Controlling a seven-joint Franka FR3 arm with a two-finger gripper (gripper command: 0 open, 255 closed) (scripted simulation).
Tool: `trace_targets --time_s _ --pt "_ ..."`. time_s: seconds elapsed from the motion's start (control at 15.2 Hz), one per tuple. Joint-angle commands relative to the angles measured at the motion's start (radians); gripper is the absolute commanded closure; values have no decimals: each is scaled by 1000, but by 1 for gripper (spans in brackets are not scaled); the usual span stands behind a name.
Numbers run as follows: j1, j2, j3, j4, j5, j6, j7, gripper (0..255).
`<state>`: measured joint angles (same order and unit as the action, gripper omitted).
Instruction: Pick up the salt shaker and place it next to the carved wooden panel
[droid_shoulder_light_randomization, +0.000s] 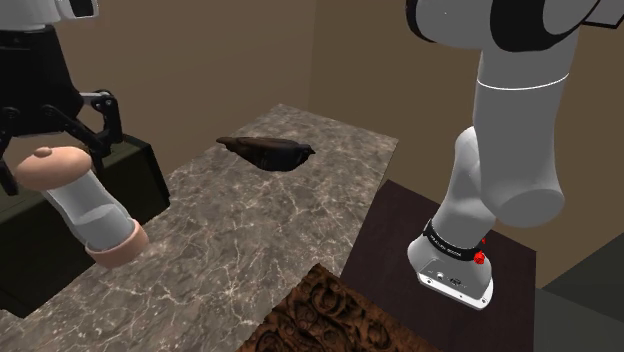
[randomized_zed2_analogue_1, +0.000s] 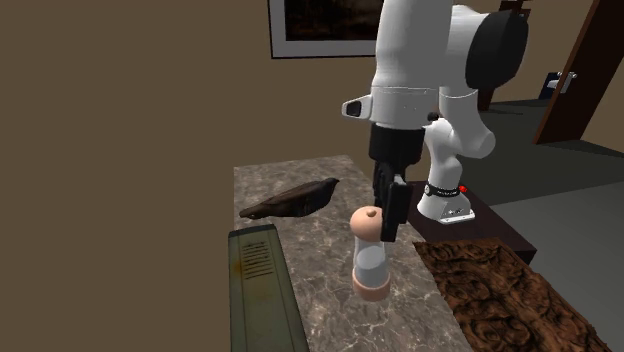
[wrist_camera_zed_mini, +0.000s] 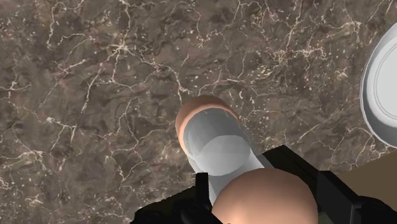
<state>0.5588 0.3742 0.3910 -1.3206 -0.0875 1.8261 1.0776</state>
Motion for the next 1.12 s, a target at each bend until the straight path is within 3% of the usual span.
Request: trace_targets --time_s 0.0,1.06 --pt "-3 -4 0 -32 1 29 -1 255" --pt "-16 5 -7 -236 -4 240 -1 255"
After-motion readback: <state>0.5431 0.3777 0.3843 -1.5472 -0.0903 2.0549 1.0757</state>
